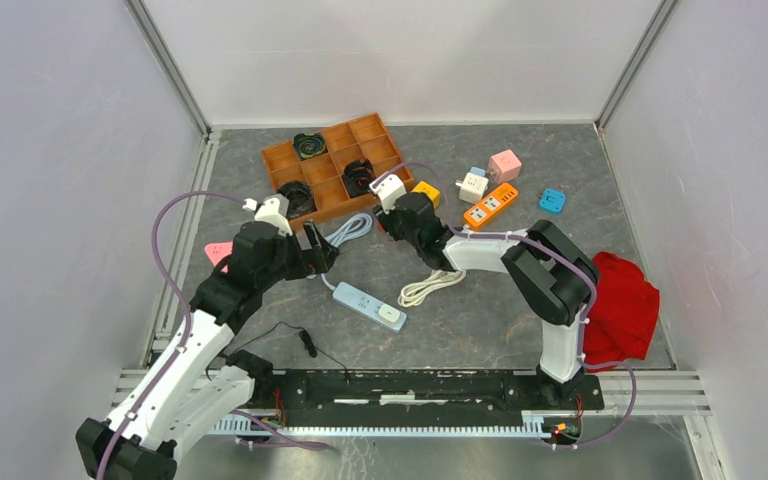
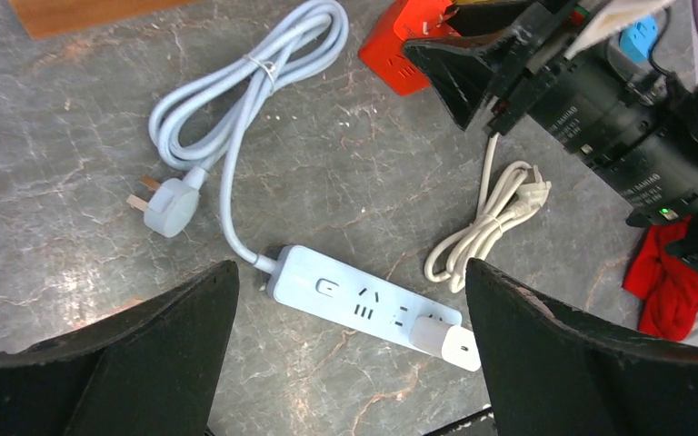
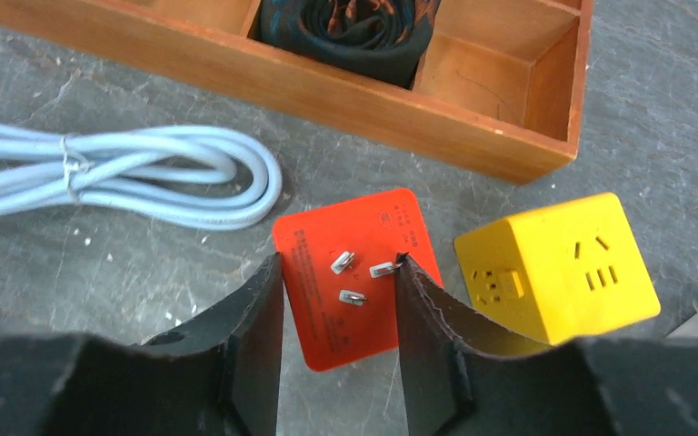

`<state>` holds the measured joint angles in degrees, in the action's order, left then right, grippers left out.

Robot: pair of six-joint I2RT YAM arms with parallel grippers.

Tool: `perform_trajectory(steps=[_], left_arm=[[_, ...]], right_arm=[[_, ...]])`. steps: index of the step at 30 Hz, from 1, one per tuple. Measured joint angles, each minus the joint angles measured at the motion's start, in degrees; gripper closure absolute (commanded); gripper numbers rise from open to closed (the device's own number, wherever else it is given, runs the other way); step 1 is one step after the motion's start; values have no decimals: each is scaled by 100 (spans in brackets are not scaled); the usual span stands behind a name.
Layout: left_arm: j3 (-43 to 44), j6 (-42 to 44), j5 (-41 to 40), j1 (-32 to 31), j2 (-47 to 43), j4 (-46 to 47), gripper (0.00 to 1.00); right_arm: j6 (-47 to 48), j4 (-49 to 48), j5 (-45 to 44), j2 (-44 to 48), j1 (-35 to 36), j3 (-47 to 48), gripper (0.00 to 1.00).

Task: Insert the plug
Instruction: Move the plug to the center of the board, then pick up the plug from the center of the board.

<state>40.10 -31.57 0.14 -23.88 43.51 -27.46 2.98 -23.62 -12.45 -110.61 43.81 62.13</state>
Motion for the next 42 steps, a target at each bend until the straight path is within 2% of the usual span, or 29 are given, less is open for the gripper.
perform_trajectory(steps=[3,8,16,21,26,30,31,36,42], left_arm=[[2,-85,201,0,164,11,0],[2,-463,619,0,485,50,0],[393,-1167,1392,68,769,293,0],[693,-1414,1749,105,881,667,0],[719,-1193,1604,105,911,756,0],[719,-756,1209,109,1128,737,0],[719,-662,1128,109,1220,741,0],[728,-365,678,-166,1781,1034,0],[920,-168,308,-706,2627,1700,0]], right_arm=[[195,-168,127,295,0,-417,61],[793,-448,378,1351,4,-1641,62],[2299,-1506,597,3143,457,-2850,63],[2955,-1810,610,3718,898,-3176,51],[2430,-1209,240,3602,678,-2763,31],[1598,-713,151,3609,348,-2629,5],[1425,-529,120,3609,282,-2581,2],[393,553,-33,3613,-63,-2048,2],[-831,1438,289,3790,-979,-1641,2]])
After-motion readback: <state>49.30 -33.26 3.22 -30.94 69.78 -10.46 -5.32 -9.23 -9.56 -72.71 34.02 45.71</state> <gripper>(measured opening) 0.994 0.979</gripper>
